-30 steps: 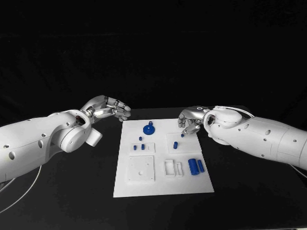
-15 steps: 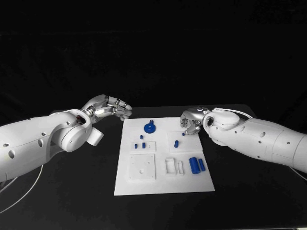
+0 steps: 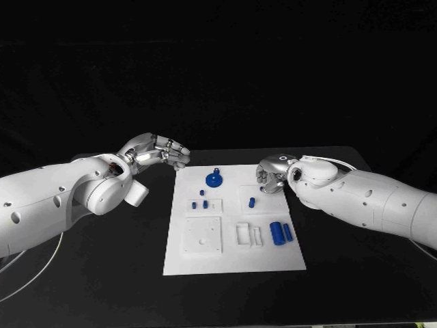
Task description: Assemble the parts on the task board
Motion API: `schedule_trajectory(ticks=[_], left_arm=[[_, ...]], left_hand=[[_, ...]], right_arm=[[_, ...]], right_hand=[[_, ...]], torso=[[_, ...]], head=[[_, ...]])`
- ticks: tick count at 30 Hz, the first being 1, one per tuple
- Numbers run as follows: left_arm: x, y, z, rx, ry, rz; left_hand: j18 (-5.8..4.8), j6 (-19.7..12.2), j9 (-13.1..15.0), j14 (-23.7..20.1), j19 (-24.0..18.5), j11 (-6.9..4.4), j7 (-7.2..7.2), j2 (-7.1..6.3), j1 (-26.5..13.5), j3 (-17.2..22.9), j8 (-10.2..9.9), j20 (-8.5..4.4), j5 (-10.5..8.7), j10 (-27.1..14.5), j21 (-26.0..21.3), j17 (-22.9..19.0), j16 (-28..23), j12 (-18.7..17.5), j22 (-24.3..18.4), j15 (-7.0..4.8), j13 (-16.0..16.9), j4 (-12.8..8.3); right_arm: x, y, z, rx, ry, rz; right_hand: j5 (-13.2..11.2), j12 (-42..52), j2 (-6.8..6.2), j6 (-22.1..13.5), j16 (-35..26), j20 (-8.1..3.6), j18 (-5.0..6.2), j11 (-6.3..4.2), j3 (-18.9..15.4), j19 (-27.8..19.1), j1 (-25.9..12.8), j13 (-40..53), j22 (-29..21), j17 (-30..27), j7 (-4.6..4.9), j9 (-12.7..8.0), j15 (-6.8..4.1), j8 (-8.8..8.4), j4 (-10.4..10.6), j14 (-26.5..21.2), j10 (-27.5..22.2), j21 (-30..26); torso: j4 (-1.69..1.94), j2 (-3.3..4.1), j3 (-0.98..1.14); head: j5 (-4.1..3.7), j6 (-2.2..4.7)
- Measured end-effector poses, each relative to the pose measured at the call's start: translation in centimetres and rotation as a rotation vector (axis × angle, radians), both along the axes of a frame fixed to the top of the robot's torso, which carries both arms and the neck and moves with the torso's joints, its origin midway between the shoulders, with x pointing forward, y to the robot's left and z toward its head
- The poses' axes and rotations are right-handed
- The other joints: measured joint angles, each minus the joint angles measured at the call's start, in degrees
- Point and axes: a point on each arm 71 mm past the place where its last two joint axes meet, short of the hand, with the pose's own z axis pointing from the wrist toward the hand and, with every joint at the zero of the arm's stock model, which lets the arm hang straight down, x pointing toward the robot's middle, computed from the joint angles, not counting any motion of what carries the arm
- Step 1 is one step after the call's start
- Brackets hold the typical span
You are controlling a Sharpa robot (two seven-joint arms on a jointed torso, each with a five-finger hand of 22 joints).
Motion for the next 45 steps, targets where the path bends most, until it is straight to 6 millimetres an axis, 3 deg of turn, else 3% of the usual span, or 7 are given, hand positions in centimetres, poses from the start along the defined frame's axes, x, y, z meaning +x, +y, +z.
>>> schedule_trajectory(ticks=[9, 16, 27, 32, 45], left_arm=[[-0.1, 0.2, 0.0, -0.001, 0.002, 0.000], [-0.1, 0.1, 0.0, -0.002, 0.004, -0.002], [-0.2, 0.3, 0.0, -0.003, 0.008, -0.003], [-0.3, 0.3, 0.0, -0.004, 0.010, -0.004], [-0.4, 0.3, 0.0, -0.004, 0.016, -0.006]], left_hand=[[-0.25, 0.00, -0.05, 0.20, 0.00, 0.00, 0.00, 0.00, 0.00, 0.00, 0.00, 0.00, 0.00, 0.00, 0.00, 0.07, -0.16, 0.00, 0.00, -0.19, 0.00, 0.00], [-0.28, -0.21, -0.11, 0.20, 0.00, 0.00, 0.21, 0.00, 0.00, -0.28, 0.00, 0.00, 0.00, 0.00, 0.00, 0.17, -0.16, 0.00, 0.05, -0.20, -0.05, -0.03], [-0.04, -0.36, -0.16, 0.19, 0.00, 0.00, 0.06, 0.00, 0.00, -0.28, 0.00, 0.00, 0.00, 0.00, 0.00, 0.24, -0.38, 0.00, 0.10, -0.20, -0.10, -0.03], [0.24, -0.36, -0.16, 0.39, 0.00, 0.20, 0.07, 0.00, 0.00, -0.28, 0.00, 0.00, 0.00, -0.20, 0.00, 0.27, -0.38, 0.00, 0.09, 0.00, -0.10, -0.03], [0.20, -0.55, -0.21, 0.39, 0.00, 0.20, 0.27, 0.00, 0.01, -0.28, 0.00, 0.00, 0.00, -0.20, -0.23, 0.35, -0.60, 0.00, 0.14, 0.00, -0.15, -0.03]], right_arm=[[-0.2, 0.4, -0.6, -0.002, 0.012, 0.005], [-0.2, 0.4, -0.9, -0.009, 0.016, 0.004], [-0.2, 0.6, -1.2, -0.043, 0.013, 0.009], [-0.2, 0.8, -1.4, -0.063, -0.002, 0.014], [-0.3, 1.1, -1.6, -0.075, -0.030, 0.014]], right_hand=[[-0.67, 0.00, 0.03, 1.02, -0.01, 0.09, -0.05, -0.76, 1.09, 0.10, -0.03, 0.08, 0.39, 0.21, -0.58, 0.08, -0.22, 0.31, 0.03, 0.48, 1.56, 0.44], [-1.33, -0.01, 0.81, 2.08, 0.32, -0.01, -0.04, -1.57, 2.33, 0.40, -0.30, 0.84, 0.73, 0.57, -0.99, 0.41, -0.73, 0.73, 0.28, 0.69, 2.55, 0.80], [-2.66, -0.09, 1.38, 2.81, 1.00, -0.30, -0.03, -2.02, 4.53, 0.69, -0.16, 1.73, 1.44, 1.58, -1.33, 0.81, -1.08, 0.88, 0.27, 0.74, 3.06, 1.33], [-2.66, -0.24, 1.38, 3.18, 1.10, -0.29, -0.02, -1.41, 5.07, 0.68, -0.16, 2.15, 1.56, 1.92, -1.65, 1.01, -1.31, 1.12, 0.12, 0.42, 5.06, 1.58], [-2.89, -0.22, 1.77, 4.66, 1.88, -0.83, -0.05, -1.57, 5.75, 1.23, -0.51, 2.88, 2.24, 2.99, -2.10, 1.37, -1.85, 1.58, 0.38, 1.00, 6.02, 2.57]], torso=[[0.04, 0.05, 0.00], [0.01, 0.06, -0.03], [0.00, 0.12, -0.06], [-0.03, 0.13, -0.06], [-0.04, 0.14, -0.05]], head=[[0.21, -0.37], [0.27, -0.59], [0.26, -0.92], [0.24, -1.08], [0.30, -1.38]])
